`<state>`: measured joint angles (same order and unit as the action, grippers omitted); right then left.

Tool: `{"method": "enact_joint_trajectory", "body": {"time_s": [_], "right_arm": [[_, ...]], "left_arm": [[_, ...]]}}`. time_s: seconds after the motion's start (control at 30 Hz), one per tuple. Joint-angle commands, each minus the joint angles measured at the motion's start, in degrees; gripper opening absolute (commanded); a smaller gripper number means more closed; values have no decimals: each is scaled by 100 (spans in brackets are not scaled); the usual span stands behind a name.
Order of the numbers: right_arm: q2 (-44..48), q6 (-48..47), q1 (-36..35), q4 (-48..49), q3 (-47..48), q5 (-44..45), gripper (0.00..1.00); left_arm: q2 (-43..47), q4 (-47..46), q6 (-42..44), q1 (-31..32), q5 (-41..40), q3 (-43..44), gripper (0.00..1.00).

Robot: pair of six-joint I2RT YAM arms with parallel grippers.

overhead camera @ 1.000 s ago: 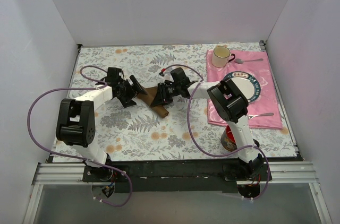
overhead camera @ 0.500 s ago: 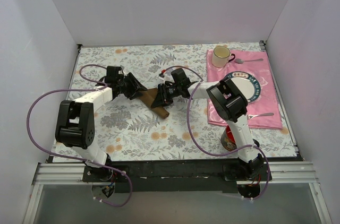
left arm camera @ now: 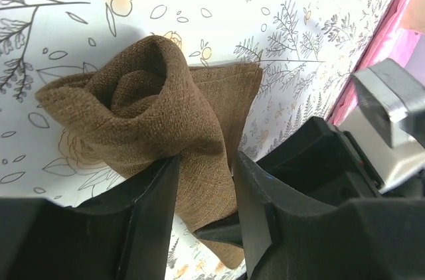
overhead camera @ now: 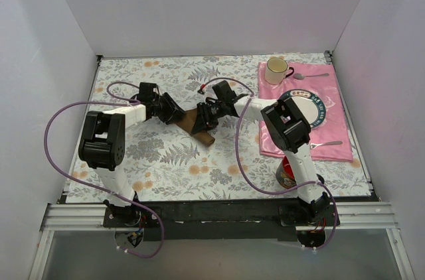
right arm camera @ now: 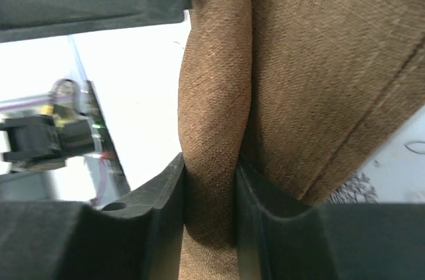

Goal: Fold the napkin, place the utensils inside, and roll it up
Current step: Roll the napkin with the utensil

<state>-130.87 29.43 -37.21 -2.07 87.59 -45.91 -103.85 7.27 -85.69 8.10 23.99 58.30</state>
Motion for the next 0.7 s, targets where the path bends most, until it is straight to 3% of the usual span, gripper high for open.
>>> {"method": "enact_joint_trajectory", "body": {"time_s": [0.0, 0.1, 0.2, 0.43, 0.53, 0.67], "right_arm": [[395, -1421, -128, -1716, 538, 855, 44], [518, -1940, -216, -2394, 776, 1294, 52], [843, -2151, -216, -2465, 567, 1629, 58], [1528, -2477, -225, -2404, -408, 2262, 60], [1617, -2460, -225, -2053, -786, 2114, 59], [1450, -2442, -216, -1973, -1042, 2217, 40]], "left_arm": [[-311, 187, 184, 16, -404, 102, 38], [-372, 196, 210, 16, -404, 102, 37], [-399, 257, 237, 16, -404, 155, 37], [-443, 319, 281, 16, -386, 252, 37], [-425, 319, 290, 16, -395, 225, 36], [-443, 354, 333, 16, -404, 234, 36]]}}
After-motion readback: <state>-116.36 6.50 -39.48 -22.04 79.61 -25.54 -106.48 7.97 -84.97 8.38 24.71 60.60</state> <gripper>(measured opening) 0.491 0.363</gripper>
